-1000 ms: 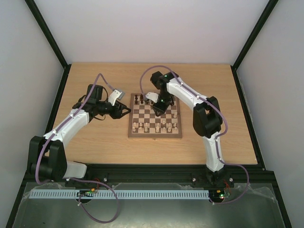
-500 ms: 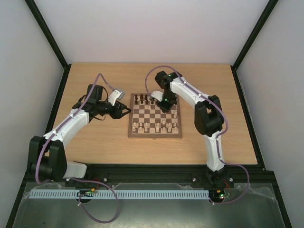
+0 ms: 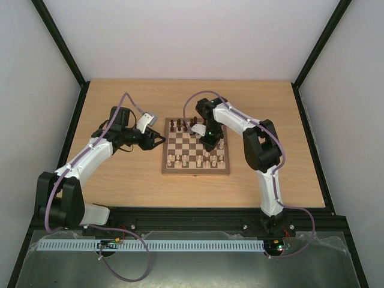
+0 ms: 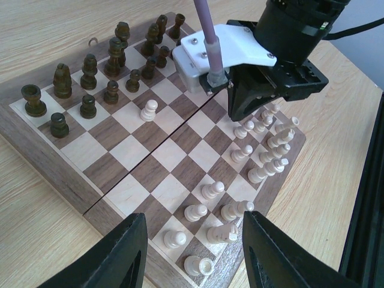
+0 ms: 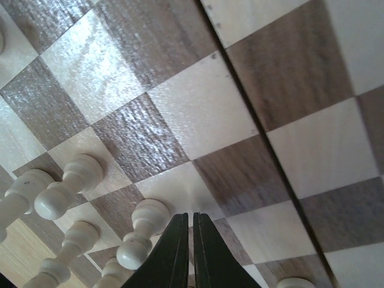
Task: Set up the chess pieces on the board
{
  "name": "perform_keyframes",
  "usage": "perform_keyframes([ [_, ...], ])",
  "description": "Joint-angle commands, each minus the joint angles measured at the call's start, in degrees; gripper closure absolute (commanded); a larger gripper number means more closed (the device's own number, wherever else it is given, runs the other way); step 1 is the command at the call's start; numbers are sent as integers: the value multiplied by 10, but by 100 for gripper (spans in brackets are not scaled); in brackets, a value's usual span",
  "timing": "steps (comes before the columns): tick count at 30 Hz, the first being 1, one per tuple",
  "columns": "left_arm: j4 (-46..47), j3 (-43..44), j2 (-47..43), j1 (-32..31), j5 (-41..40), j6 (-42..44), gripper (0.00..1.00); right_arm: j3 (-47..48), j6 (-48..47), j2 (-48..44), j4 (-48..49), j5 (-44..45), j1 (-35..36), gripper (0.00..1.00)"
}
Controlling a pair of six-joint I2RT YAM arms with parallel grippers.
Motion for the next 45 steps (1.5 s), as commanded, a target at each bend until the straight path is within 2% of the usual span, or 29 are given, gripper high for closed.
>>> perform_keyframes([
  [1, 11, -10, -10, 3, 13, -2, 53, -16, -10, -2, -24, -20, 11, 96],
  [15, 19, -14, -7, 3, 14, -9, 53, -47, -10, -16, -13, 10, 32, 95],
  [26, 19, -13, -3, 3, 13, -9, 53, 41, -5, -32, -23, 6, -9, 94],
  [34, 19, -9, 4, 3, 14, -11, 53, -11, 22, -76, -4, 26, -47, 65],
  [38, 24, -10, 7, 2, 16, -14, 53, -40, 30, -93, 10, 34, -67, 60],
  [45, 24, -10, 5, 2, 16, -15, 53, -52, 32, -86, 3, 25, -73, 59],
])
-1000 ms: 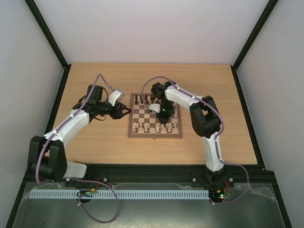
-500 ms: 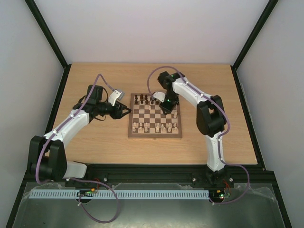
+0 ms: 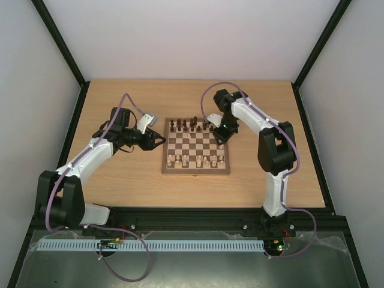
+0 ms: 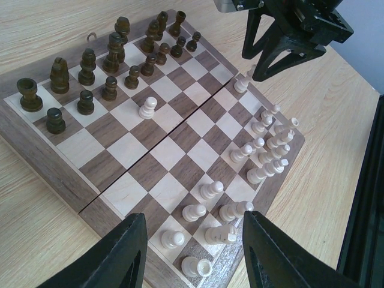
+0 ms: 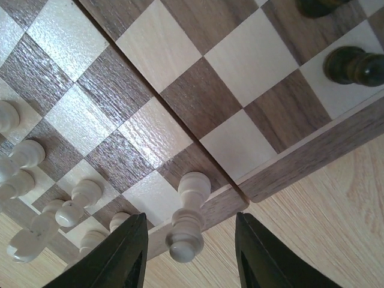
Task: Set up the chess pieces on the board
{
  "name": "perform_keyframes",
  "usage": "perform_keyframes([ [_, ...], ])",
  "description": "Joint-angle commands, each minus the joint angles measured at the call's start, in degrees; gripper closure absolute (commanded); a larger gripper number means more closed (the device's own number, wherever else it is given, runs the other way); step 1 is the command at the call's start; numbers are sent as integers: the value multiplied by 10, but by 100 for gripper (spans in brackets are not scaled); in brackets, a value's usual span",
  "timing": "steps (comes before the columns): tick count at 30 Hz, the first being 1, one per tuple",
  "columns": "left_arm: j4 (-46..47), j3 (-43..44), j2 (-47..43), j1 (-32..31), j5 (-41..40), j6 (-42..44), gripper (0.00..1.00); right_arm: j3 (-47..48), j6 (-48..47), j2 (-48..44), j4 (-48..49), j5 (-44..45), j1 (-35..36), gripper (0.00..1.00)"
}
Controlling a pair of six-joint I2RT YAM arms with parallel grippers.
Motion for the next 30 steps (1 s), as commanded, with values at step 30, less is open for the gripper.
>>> perform_keyframes([
  [30, 9, -12, -11, 10, 1, 0, 52, 138, -22, 3, -84, -9, 82, 89],
])
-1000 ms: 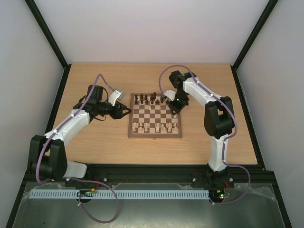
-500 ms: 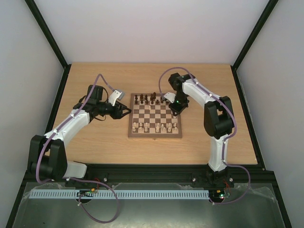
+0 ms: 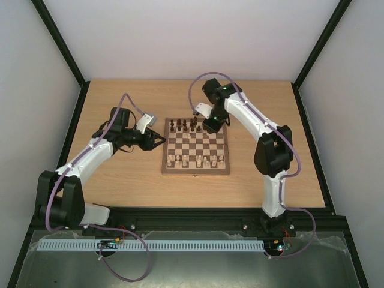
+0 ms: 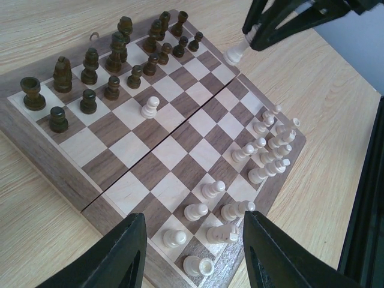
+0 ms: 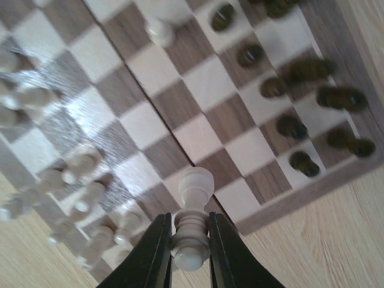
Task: Set up the chess pieces on the board
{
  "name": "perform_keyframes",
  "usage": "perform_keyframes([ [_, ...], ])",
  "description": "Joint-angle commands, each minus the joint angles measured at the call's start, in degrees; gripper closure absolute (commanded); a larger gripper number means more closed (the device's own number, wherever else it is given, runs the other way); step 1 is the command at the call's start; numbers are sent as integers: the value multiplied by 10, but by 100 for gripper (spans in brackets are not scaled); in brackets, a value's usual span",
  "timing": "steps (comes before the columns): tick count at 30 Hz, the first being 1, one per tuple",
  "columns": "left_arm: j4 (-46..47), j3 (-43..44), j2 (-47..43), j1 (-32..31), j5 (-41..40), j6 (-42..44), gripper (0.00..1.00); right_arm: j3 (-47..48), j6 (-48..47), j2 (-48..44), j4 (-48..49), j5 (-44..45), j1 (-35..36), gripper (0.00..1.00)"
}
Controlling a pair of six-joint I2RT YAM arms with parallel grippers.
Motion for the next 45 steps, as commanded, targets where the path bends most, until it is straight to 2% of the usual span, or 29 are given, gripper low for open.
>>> perform_keyframes([
  [1, 10, -14, -11, 12, -2, -3, 52, 35, -15, 2, -65, -10, 54, 89],
  [8, 36, -31, -18, 45, -22, -57, 50, 50, -26, -2, -104, -12, 140, 89],
  [15, 42, -38, -28, 60, -36, -74, 49, 34, -30, 1, -124, 9, 205, 88],
  [33, 45, -57, -51, 75, -48, -85, 48, -93, -22, 1, -33, 33, 211, 88],
  [45, 49, -63, -55, 81, -48, -87, 48, -108, -13, 16, 4, 36, 211, 88],
])
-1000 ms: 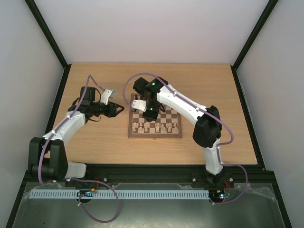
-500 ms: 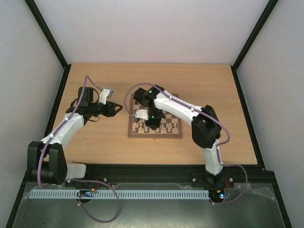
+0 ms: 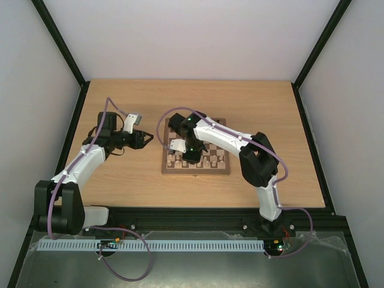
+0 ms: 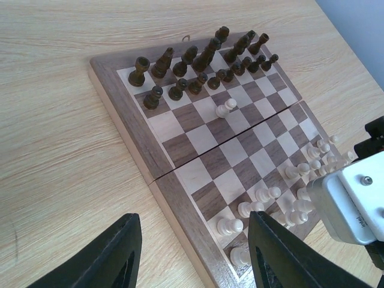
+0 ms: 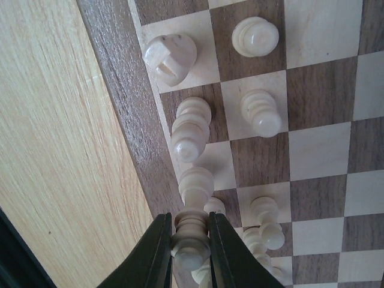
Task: Set up the chess pieces on the board
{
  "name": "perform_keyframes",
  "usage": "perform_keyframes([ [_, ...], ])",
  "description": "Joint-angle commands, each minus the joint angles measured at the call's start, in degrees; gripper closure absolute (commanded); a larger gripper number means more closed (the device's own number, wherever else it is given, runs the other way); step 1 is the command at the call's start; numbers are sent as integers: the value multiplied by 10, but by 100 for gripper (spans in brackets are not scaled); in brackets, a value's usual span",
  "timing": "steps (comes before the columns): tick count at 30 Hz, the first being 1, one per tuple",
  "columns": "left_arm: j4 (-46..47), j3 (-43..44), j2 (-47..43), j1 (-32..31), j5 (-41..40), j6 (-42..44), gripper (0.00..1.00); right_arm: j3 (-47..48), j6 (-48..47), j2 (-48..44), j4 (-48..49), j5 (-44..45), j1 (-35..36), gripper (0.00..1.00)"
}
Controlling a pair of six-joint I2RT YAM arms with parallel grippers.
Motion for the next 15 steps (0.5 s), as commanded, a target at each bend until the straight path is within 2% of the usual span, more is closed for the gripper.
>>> perform_keyframes([
  [1, 10, -8, -15, 6, 2, -5, 48, -11, 6, 13, -2, 3, -1, 88],
  [11, 12, -10, -15, 8, 4, -6, 48, -35, 5, 13, 13, 2, 0, 87],
  [13, 12, -11, -15, 8, 4, -6, 48, -38, 5, 13, 15, 3, 0, 83],
  [15, 12, -10, -14, 8, 4, -7, 48, -38, 7, 12, 17, 5, 0, 75],
])
